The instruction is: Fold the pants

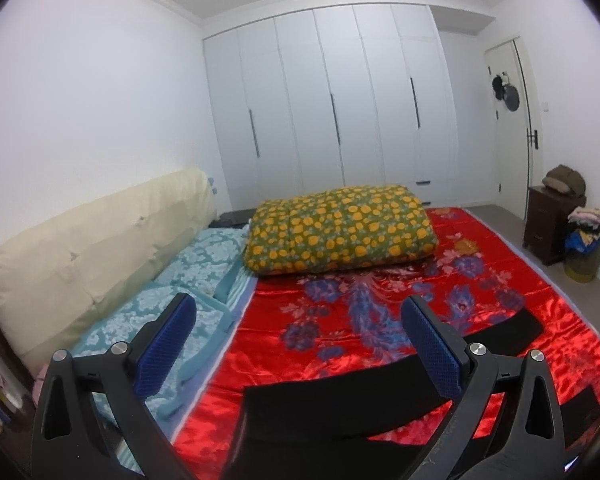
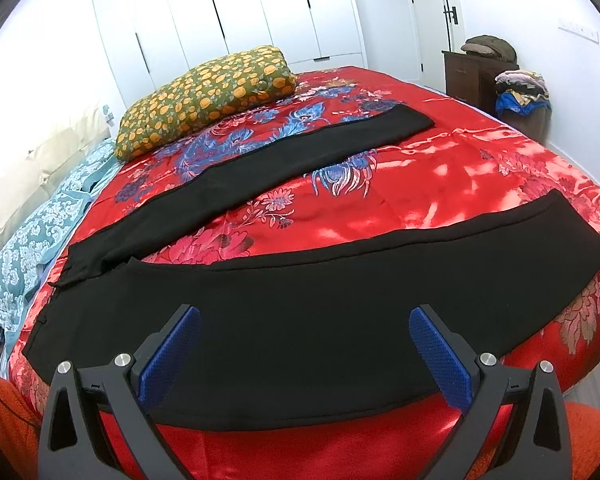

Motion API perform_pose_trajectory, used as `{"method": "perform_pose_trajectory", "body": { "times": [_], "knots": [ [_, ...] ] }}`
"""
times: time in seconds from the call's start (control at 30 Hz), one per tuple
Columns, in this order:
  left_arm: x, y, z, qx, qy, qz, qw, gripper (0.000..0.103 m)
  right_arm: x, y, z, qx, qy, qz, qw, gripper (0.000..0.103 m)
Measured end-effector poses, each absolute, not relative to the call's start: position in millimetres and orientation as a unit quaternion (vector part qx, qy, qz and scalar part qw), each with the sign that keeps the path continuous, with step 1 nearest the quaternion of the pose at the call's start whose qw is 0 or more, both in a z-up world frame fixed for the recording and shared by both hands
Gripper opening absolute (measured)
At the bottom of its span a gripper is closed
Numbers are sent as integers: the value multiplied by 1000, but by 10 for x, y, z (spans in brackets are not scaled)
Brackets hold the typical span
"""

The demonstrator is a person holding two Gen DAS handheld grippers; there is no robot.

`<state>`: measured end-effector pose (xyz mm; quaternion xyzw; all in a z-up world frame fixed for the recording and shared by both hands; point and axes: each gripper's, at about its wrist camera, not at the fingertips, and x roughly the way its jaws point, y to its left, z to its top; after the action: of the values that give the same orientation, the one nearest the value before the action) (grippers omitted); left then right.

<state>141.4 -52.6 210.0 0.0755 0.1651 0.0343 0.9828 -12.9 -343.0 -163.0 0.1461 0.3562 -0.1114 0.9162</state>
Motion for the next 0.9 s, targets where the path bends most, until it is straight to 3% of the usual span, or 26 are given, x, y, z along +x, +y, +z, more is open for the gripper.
{"method": "perform_pose_trajectory", "body": {
  "times": [0.9],
  "knots": [
    [1604,-623,1946,112,180,58,976,103,-74,-3415,-1713,153,367,-108,911,103]
  ]
}}
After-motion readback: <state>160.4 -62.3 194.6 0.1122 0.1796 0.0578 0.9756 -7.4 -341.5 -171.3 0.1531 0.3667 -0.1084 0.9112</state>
